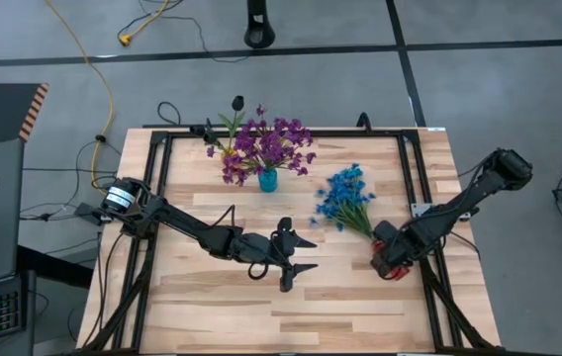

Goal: Sort flowers into vase by color
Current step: Adjust the red vase with flowers

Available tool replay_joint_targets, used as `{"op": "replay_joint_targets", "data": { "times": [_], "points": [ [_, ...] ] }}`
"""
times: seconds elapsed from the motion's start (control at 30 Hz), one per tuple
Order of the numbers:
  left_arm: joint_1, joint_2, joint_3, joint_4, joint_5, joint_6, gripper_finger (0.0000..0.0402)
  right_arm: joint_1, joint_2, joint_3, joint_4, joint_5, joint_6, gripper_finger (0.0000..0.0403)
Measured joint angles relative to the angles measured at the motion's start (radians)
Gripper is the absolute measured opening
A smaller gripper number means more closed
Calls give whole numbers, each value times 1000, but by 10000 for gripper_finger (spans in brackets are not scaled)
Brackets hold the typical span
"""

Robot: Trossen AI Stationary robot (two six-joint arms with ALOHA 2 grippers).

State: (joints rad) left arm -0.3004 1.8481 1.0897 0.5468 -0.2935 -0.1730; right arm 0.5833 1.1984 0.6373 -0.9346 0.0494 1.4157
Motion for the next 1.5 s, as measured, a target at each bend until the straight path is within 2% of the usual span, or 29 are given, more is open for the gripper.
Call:
{"op": "replay_joint_targets", "data": {
  "times": [1.3, 1.5],
  "points": [
    [0, 0, 0, -10, 0, 0, 233, -10, 0, 0, 12, -21, -36, 261],
    [-5, 0, 0, -93, 0, -71, 233, -10, 0, 0, 13, -21, -36, 261]
  ]
}}
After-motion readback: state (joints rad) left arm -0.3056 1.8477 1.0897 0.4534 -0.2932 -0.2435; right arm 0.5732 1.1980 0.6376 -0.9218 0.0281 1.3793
